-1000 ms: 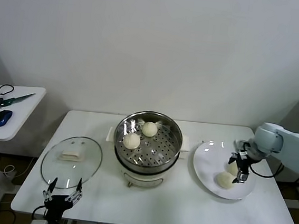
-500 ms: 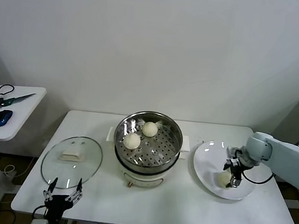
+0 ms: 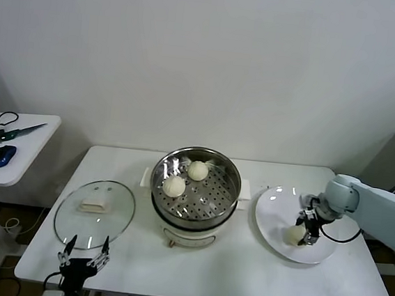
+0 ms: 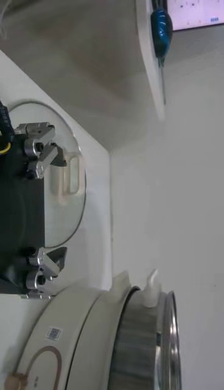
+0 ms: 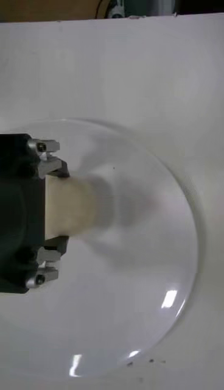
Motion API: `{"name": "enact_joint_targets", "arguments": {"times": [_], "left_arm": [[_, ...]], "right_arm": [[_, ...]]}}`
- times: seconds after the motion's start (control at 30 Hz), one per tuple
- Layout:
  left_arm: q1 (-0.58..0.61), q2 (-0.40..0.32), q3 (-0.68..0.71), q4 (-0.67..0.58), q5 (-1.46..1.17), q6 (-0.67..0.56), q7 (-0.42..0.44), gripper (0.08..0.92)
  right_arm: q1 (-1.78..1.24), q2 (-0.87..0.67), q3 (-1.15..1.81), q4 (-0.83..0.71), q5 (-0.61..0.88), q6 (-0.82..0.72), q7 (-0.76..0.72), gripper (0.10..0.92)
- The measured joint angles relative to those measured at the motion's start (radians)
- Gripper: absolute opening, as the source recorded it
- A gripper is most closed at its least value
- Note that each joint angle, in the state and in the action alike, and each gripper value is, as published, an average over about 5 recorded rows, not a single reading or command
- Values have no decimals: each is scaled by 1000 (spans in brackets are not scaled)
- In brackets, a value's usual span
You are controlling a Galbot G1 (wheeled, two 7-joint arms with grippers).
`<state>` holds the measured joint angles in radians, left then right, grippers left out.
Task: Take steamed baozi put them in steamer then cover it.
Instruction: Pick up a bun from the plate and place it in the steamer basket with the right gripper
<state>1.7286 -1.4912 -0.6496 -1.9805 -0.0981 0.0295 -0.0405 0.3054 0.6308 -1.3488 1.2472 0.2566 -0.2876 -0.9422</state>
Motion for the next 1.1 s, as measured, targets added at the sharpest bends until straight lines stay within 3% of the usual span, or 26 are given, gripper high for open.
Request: {"name": "enact_joint_targets", "arguments": {"times": [0.27, 0.6, 1.1], "left_arm": [[-2, -3, 3, -6, 8, 2, 0, 823], [-4, -7, 7, -16, 15, 5, 1, 823], [1, -6, -2, -22, 10, 1, 0, 823]], "right_arm": [[284, 57, -168, 57, 28, 105, -56, 647], [639, 245, -261, 174, 38, 328, -81, 645], [639, 474, -262, 404, -127, 486, 46, 645]]}}
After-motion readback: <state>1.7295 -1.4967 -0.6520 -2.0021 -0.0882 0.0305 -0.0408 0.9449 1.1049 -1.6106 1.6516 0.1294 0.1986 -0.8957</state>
